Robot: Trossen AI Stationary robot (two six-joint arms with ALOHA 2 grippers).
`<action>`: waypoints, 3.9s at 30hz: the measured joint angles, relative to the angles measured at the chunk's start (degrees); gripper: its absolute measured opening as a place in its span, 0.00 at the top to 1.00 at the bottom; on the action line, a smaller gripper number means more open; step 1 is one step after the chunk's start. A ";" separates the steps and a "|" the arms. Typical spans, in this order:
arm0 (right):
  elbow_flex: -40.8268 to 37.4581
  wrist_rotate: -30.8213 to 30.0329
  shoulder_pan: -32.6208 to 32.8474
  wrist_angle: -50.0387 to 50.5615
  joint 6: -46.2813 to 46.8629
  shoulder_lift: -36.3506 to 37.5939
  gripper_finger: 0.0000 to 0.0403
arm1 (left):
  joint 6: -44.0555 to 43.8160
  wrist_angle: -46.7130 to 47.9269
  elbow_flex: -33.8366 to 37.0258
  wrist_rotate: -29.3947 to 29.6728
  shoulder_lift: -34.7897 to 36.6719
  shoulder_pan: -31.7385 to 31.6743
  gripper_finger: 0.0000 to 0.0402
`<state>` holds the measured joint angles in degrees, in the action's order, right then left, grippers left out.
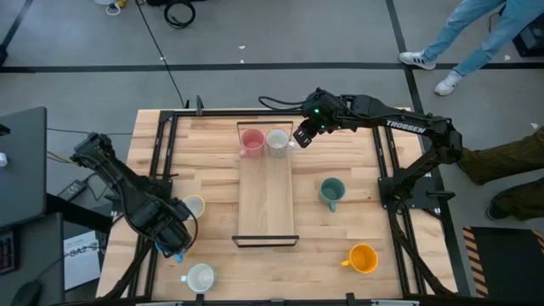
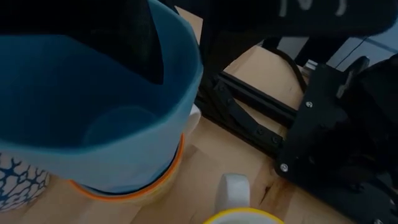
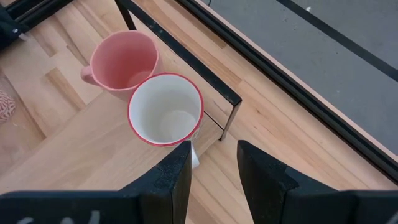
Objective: Place coffee mugs
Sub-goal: Put the blue mug on the shelf
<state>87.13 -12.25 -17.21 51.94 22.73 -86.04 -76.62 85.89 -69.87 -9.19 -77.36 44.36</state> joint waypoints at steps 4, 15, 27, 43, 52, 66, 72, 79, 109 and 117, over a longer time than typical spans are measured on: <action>0.00 0.00 0.00 0.00 0.00 0.00 0.67 | 0.28 -0.02 0.00 0.00 0.00 -0.04 0.81; 0.00 0.00 0.00 -0.02 0.02 0.00 0.67 | 0.94 -0.43 -0.13 -0.18 0.24 -0.04 0.90; 0.00 0.00 0.00 -0.04 0.03 0.00 0.67 | 4.89 4.54 -5.01 0.67 0.17 -2.67 0.93; 0.00 0.00 0.00 -0.02 0.02 0.00 0.67 | 23.86 4.22 -14.94 2.60 0.50 -11.73 0.93; 0.00 0.44 0.00 0.00 -0.38 0.00 0.67 | 35.54 4.18 -21.30 3.60 0.52 -19.45 0.93; 0.00 4.85 0.01 0.77 -1.93 0.00 0.67 | 71.02 4.01 -27.74 13.69 0.02 -37.78 0.93; -0.02 4.87 0.02 3.89 -2.27 0.12 0.67 | 88.30 1.74 -27.74 16.22 -4.65 -45.12 0.93; -0.02 3.31 0.00 8.38 -5.45 3.93 0.67 | 106.50 -3.21 -27.71 19.39 -13.71 -49.88 0.93; -14.73 1.37 -1.70 6.16 -7.48 19.32 0.67 | 127.22 -16.28 -27.69 24.00 -29.37 -51.63 0.93; -14.73 1.66 -1.68 5.95 -7.48 19.32 0.67 | 126.77 -16.15 -27.71 24.20 -31.41 -51.58 0.93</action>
<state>72.40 -10.59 -18.90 57.89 15.25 -66.72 50.15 69.73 -97.58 15.01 -108.77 -7.22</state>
